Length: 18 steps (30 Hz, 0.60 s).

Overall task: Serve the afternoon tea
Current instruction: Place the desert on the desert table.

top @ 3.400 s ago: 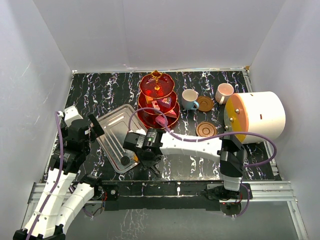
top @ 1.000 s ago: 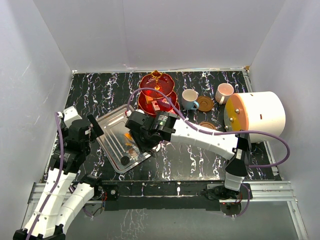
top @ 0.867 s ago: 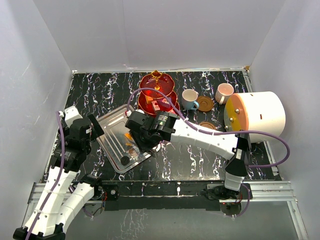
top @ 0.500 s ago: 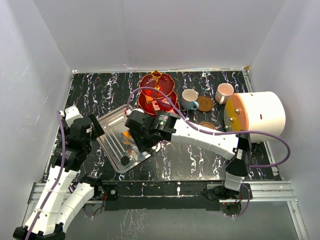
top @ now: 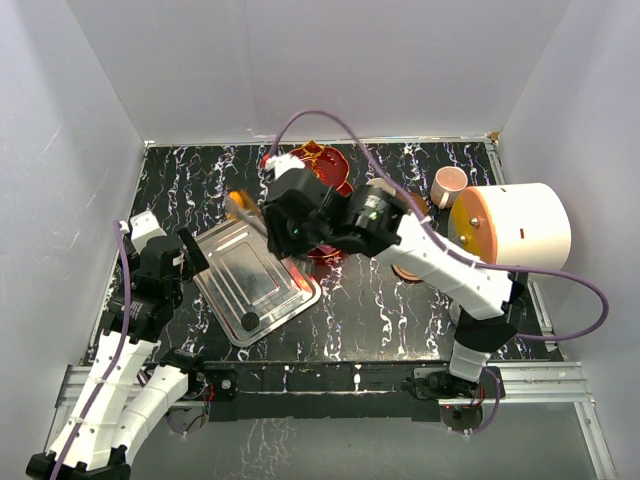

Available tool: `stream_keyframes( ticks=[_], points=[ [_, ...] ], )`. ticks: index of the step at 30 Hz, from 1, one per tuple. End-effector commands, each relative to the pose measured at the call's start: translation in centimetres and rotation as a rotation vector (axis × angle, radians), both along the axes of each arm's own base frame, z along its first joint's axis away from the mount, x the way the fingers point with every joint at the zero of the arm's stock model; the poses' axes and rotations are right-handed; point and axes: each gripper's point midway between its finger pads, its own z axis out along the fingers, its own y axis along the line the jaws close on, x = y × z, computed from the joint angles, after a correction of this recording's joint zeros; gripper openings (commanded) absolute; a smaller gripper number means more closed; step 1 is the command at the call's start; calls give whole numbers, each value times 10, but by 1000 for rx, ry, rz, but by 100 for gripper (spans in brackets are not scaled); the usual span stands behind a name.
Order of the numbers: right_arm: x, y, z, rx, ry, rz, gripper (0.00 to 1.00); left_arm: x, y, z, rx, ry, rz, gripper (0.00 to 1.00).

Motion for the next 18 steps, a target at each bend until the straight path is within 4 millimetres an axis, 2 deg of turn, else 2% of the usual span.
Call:
stream_keyframes(
  ticks=[1, 5, 9, 18],
  points=[
    [45, -46, 60, 88, -147, -158, 20, 2, -1, 12, -2, -35, -11, 99],
    [72, -77, 72, 84, -196, -261, 20, 3, -2, 12, -2, -36, -14, 99],
    [91, -95, 65, 45, -201, -306, 21, 4, -2, 11, -2, -30, -17, 99],
    [113, -99, 29, -65, -160, -301, 22, 1, 0, 14, -2, -43, -9, 99]
  ],
)
